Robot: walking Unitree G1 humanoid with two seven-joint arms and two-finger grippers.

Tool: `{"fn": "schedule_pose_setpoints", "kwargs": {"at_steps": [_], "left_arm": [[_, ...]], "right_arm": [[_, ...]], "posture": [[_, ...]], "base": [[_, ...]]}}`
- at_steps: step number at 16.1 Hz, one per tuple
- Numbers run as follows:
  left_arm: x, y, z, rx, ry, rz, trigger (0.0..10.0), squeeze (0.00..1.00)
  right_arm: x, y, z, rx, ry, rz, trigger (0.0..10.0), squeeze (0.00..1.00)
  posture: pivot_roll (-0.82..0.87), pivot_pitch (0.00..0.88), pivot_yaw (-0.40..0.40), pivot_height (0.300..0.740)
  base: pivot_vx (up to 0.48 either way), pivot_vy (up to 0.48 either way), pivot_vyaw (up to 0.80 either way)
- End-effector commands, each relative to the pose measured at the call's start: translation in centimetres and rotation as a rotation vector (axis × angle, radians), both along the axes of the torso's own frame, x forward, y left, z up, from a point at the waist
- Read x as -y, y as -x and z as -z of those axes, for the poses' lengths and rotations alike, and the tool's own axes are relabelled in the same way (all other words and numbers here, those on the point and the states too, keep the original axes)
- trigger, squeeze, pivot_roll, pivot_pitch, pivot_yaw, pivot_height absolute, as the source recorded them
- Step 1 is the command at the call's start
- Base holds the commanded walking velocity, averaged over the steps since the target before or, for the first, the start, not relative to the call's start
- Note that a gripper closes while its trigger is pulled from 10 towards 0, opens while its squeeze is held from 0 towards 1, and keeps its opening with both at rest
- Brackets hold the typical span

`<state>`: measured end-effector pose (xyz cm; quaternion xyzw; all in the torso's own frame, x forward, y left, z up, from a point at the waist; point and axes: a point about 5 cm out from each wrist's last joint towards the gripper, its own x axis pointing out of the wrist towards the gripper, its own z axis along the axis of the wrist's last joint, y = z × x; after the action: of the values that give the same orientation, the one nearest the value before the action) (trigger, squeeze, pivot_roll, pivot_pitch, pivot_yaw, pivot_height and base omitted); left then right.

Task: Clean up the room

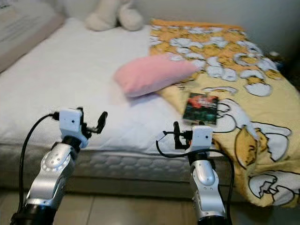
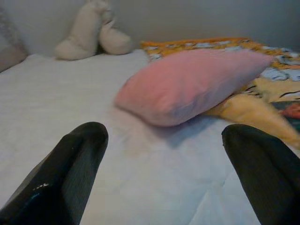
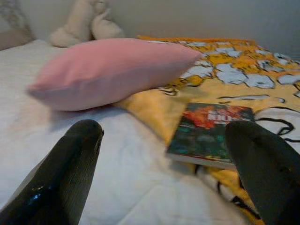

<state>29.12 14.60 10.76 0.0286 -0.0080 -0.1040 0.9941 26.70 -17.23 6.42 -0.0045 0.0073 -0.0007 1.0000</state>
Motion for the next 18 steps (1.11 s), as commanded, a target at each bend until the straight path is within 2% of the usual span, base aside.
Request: {"fn": "schedule_pose_setpoints", "kwargs": {"at_steps": [1, 10, 14, 15, 16, 18], "left_arm": [[0.1, -0.4, -0.6, 0.022, -0.02, 0.02, 10.0, 0.0], [1.8, -0.9, -1.9, 0.075, -0.026, 0.137, 10.0, 0.0], [2.2, -3.3, -3.1, 0.075, -0.024, 0.176, 10.0, 0.0], [2.5, -4.4, -3.3, 0.038, 0.012, 0.18, 10.0, 0.0], [3.3, -6.9, -3.7, -0.059, 0.064, 0.176, 10.0, 0.0], [3.9, -8.6, -4.1, -0.123, 0.112, 0.155, 10.0, 0.0]], "right_arm": [[0.2, -0.7, -0.4, 0.005, -0.02, 0.02, 10.0, 0.0], [0.2, -0.9, -0.4, 0.002, -0.024, 0.033, 10.0, 0.0], [0.8, -0.9, -1.1, 0.02, -0.016, 0.041, 10.0, 0.0], [1.2, -0.7, -1.2, 0.02, -0.01, 0.041, 10.0, 0.0], [2.3, -0.2, -1.3, 0.016, 0.002, 0.045, 10.0, 0.0], [3.3, 0.4, -1.4, 0.01, 0.019, 0.053, 10.0, 0.0]], "posture": [[-0.01, 0.0, 0.004, 0.731], [-0.02, 0.0, 0.018, 0.731], [-0.04, 0.0, 0.022, 0.731], [-0.05, 0.0, 0.019, 0.731], [-0.07, 0.0, 0.023, 0.731], [-0.11, 0.003, 0.031, 0.731]], "base": [[0.472, 0.0, 0.0], [0.47, 0.0, 0.0], [0.472, 0.0, 0.0], [0.0, 0.0, 0.0], [0.0, 0.0, 0.0], [0.0, 0.0, 0.0]]}}
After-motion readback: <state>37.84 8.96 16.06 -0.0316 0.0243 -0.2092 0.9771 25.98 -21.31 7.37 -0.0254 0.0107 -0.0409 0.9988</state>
